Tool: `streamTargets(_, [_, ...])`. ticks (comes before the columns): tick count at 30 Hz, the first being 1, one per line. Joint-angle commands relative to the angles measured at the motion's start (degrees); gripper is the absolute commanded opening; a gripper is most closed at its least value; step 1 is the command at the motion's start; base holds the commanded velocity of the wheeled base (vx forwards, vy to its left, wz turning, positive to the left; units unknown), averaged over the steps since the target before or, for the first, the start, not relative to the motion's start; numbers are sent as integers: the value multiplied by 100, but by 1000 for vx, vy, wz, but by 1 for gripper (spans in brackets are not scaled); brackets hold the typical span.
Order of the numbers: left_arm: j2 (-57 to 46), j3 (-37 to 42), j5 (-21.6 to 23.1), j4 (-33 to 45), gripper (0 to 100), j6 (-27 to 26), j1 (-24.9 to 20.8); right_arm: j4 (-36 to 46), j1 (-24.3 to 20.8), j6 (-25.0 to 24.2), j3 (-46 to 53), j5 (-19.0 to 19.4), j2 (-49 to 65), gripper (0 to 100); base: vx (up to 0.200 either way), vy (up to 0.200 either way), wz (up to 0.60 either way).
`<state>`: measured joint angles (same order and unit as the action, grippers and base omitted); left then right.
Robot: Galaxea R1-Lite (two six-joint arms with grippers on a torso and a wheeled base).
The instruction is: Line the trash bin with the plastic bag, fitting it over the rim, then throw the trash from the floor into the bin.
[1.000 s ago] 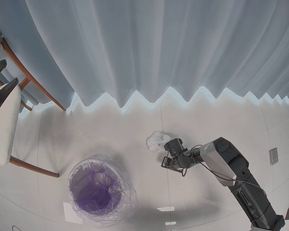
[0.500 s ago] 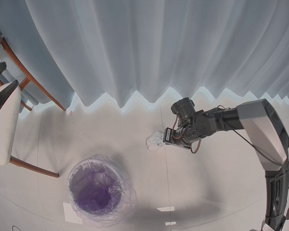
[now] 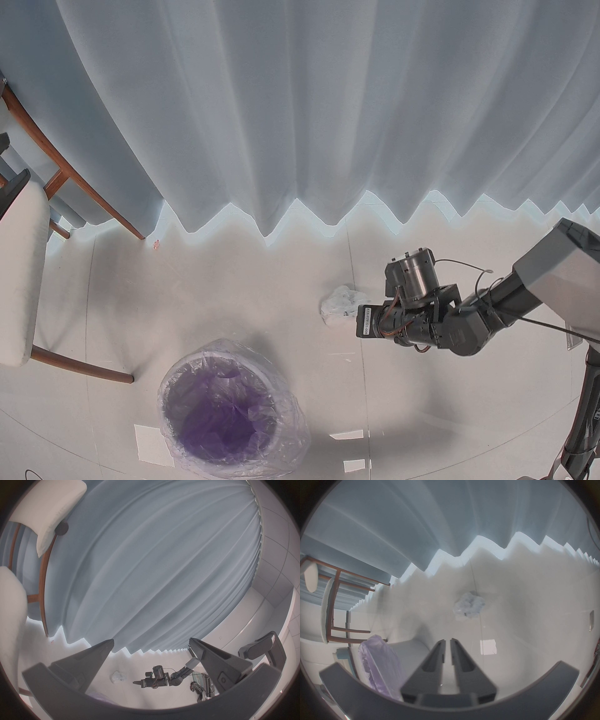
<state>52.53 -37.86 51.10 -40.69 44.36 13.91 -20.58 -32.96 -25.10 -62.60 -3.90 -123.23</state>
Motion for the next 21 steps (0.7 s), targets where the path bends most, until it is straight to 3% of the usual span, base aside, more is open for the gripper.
streamTargets(1, [-50, -19, 14, -18, 100, -6, 112, -983, 176, 286, 406, -208, -746, 100, 0, 0, 0])
streamTargets(3, [-76, 16, 14, -18, 100, -15, -37, -579, 361, -21, -183, -208, -1071, 100, 0, 0, 0])
streamTargets(7, [-85, 42, 14, -18, 100, -15, -240, 300, 827, -74, -1026, -208, -1502, 100, 0, 0, 0])
streamTargets(12, [3, -10, 23, -18, 100, -6, -240, 467, 1038, -144, -1800, -208, -2047, 100, 0, 0, 0])
streamTargets(21, [135, -54, -4, -35, 100, -33, -231, 652, 1002, -144, -2846, -216, -2539, 100, 0, -200, 0])
